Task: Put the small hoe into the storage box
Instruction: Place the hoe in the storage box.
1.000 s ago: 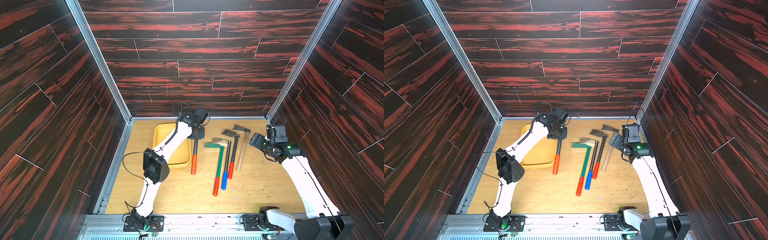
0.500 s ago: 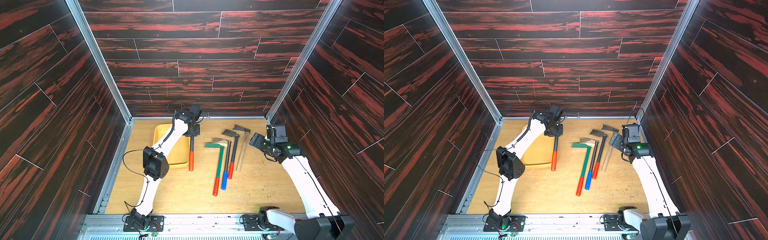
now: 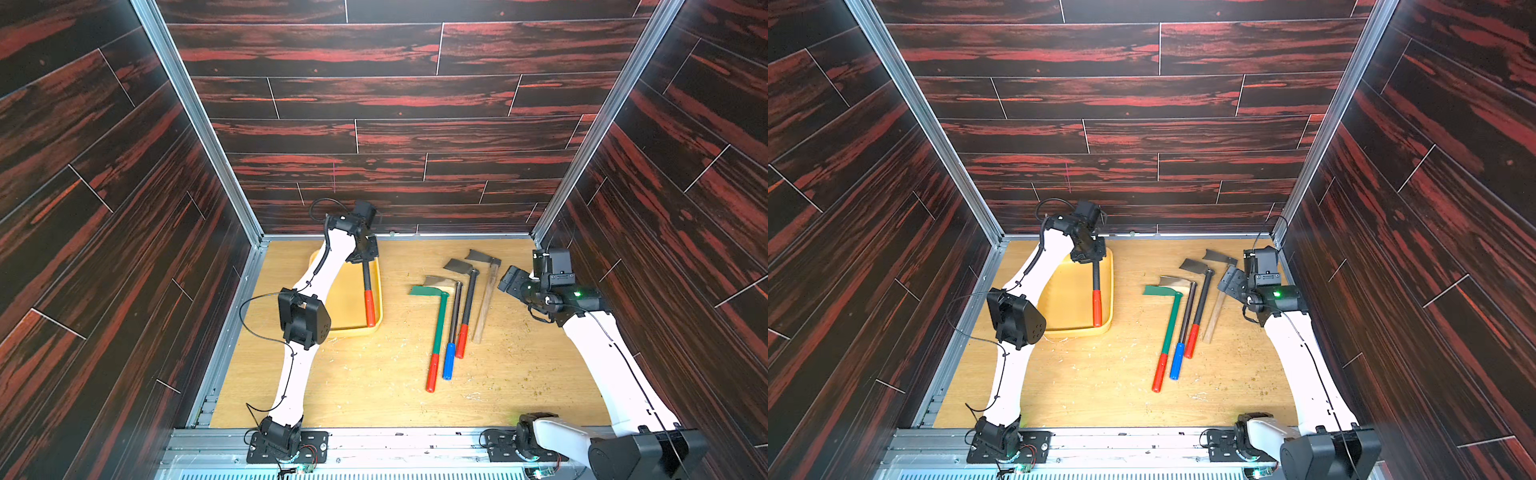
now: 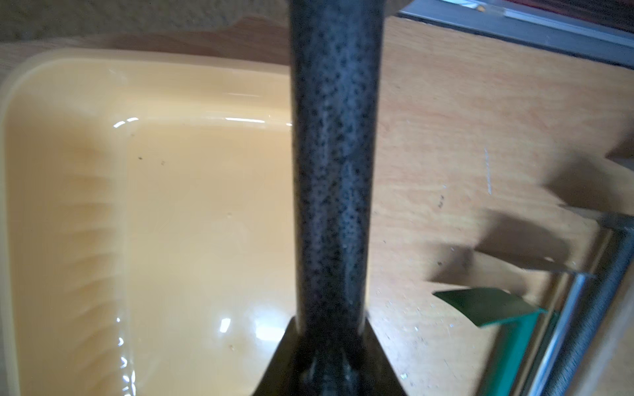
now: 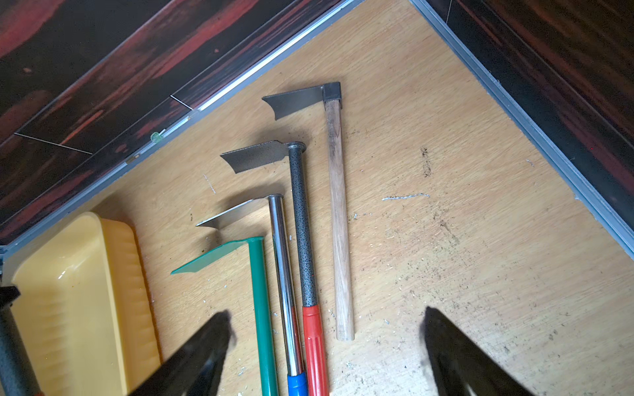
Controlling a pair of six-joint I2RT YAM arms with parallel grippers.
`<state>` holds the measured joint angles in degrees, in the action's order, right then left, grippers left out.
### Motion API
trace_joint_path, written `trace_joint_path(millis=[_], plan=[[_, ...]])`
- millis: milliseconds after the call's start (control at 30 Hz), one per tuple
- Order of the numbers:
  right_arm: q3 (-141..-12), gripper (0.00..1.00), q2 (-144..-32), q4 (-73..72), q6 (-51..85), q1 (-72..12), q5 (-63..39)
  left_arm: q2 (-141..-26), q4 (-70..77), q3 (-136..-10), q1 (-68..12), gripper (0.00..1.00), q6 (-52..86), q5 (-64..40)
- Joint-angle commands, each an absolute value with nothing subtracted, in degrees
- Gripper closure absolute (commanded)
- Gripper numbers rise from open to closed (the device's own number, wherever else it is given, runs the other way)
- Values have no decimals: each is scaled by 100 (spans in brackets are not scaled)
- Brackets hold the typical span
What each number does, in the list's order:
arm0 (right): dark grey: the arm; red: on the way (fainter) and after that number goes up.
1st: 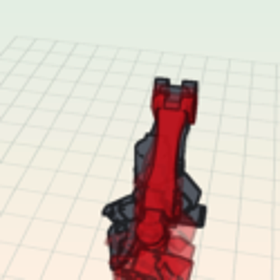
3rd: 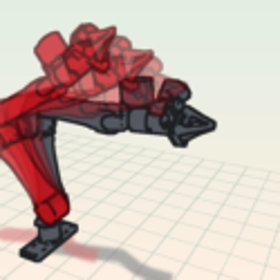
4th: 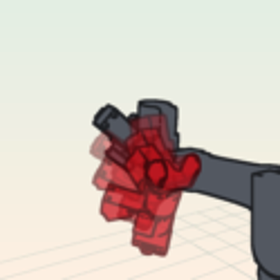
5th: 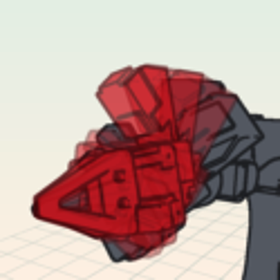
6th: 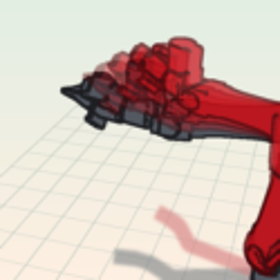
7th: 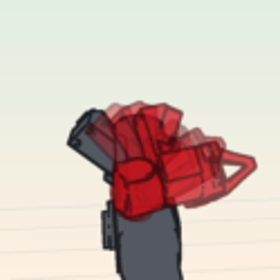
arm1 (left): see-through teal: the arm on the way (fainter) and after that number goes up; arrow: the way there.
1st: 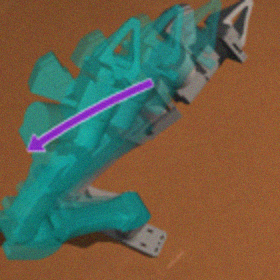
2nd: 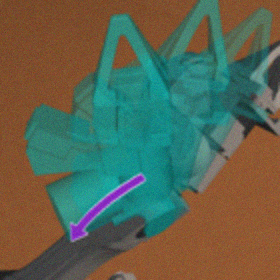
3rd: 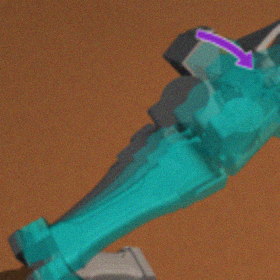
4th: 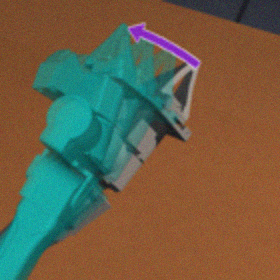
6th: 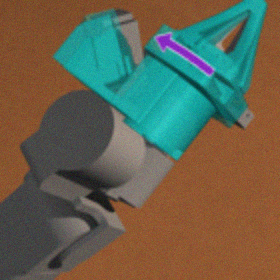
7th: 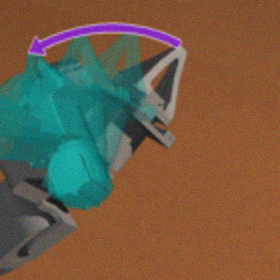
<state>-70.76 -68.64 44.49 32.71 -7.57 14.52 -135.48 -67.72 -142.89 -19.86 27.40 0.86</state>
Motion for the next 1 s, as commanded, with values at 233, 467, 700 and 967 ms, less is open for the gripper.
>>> trace_joint_path(millis=[233,467,700,967], plan=[[-7116,9,-6917,4453,3243,-724,1518,-13848,-6840,-14564,-1902,89,2549,-43],[-7102,9,-6961,4439,3249,-729,1521,-14068,-6771,-14557,-1873,89,2515,-106],[-7091,9,-7000,4425,3269,-725,1543,-14190,-6703,-14669,-1760,89,2576,-263],[-7116,9,-7083,4420,3277,-728,1521,-14497,-6826,-15257,-1602,88,2630,-383]])
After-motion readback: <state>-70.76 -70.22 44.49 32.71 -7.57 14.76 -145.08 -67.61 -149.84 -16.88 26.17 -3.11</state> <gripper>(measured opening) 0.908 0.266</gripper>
